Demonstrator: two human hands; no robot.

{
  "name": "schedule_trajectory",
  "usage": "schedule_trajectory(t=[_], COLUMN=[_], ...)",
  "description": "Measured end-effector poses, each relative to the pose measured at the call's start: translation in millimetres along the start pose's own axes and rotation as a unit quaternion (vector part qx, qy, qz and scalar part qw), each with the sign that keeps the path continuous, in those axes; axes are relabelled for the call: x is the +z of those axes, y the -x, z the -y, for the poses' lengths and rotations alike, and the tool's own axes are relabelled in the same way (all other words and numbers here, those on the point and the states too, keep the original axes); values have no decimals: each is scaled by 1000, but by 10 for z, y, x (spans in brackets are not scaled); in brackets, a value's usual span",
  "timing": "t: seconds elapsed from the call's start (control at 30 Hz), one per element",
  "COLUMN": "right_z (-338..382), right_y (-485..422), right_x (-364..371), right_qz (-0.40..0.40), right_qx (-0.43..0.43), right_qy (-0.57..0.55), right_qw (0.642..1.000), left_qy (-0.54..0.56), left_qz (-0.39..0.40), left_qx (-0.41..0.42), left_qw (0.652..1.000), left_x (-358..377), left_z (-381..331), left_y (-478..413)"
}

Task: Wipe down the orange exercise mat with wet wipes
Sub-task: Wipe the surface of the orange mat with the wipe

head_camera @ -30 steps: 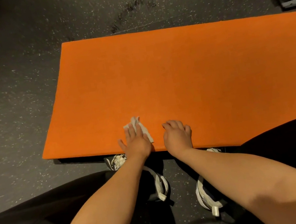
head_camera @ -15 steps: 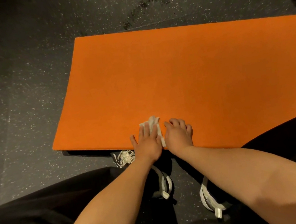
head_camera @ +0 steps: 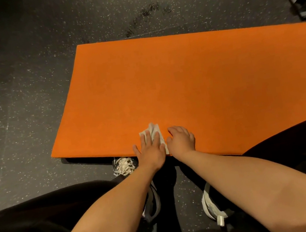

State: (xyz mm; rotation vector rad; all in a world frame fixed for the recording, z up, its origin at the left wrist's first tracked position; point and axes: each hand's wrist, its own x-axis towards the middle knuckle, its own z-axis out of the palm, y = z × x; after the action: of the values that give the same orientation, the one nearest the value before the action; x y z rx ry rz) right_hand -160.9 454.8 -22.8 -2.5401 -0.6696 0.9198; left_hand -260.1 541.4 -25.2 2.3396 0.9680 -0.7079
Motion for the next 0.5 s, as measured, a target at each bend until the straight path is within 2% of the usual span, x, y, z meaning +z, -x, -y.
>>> schedule_trajectory(t=[0.1, 0.2, 0.3, 0.37, 0.43, 0.5], right_z=[6, 66, 200, 274, 294, 258], right_y=[23, 33, 42, 52, 52, 45], right_x=[11, 65, 105, 111, 121, 135], right_qz=[7, 14, 17, 15, -5, -34], right_qx=[-14, -8, -18, -39, -50, -60], right_qy=[27, 34, 17, -7, -36, -49], right_qw=[999, 999, 1000, 999, 998, 996], left_qy=[-33, 18, 43, 35, 39, 100], left_qz=[-24, -47, -56, -58, -58, -62], left_qx=[-2, -107, -133, -100, -22, 60], left_qw=[999, 993, 989, 993, 997, 991], left_x=[-63, -159, -193, -157, -91, -35], left_z=[113, 254, 243, 153, 70, 54], left_y=[-13, -65, -87, -76, -87, -106])
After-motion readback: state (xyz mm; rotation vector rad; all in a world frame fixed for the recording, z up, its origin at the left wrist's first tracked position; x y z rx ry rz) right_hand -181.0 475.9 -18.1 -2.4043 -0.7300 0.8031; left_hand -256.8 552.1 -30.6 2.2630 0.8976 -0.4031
